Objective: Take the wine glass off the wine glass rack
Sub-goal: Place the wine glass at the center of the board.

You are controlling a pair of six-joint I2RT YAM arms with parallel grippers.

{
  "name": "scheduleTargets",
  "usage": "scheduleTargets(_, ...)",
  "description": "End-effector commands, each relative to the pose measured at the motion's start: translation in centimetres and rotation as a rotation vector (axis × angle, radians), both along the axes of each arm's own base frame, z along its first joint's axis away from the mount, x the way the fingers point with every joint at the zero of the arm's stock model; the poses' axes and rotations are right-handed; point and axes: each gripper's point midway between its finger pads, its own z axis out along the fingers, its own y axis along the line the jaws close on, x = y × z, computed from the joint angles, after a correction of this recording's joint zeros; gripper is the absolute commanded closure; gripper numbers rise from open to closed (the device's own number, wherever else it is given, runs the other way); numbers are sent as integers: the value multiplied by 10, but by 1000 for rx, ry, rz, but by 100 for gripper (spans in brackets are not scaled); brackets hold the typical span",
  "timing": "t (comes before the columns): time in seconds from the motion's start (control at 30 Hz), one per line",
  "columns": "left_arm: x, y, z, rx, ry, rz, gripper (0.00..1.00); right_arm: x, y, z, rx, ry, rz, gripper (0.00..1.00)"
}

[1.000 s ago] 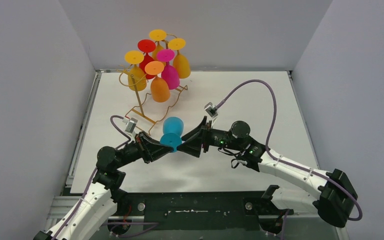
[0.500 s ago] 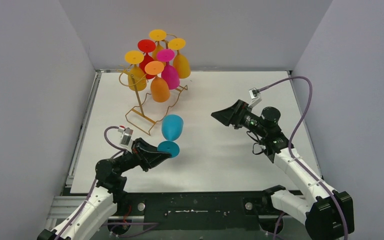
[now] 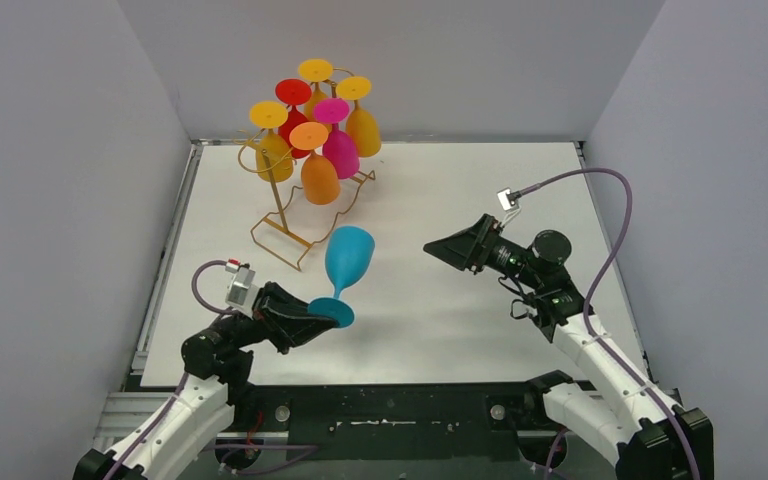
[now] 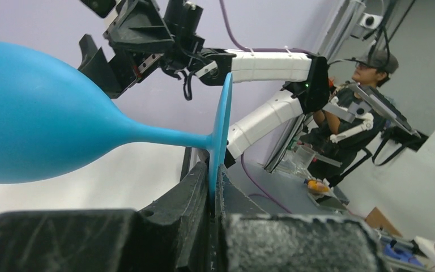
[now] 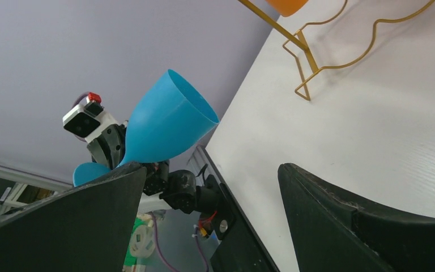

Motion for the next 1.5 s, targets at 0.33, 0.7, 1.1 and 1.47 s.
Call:
scheduleTargets(0.33,-56,-1,36,-78,-361,-185,100,-9,16,67,260,-52,180,10)
scheduleTargets(0.7,-55,-23,41,-85,-444,-217,100,-11,35,76,212,-49,400,21)
scheduleTargets(1.1,-31,-39,39,-62,-507,-148,100,-23,41,84,169,70,531,40)
scheduleTargets(1.47,-28,-43,33,-25,-527,-154,100,-25,44,85,113,98,645,47)
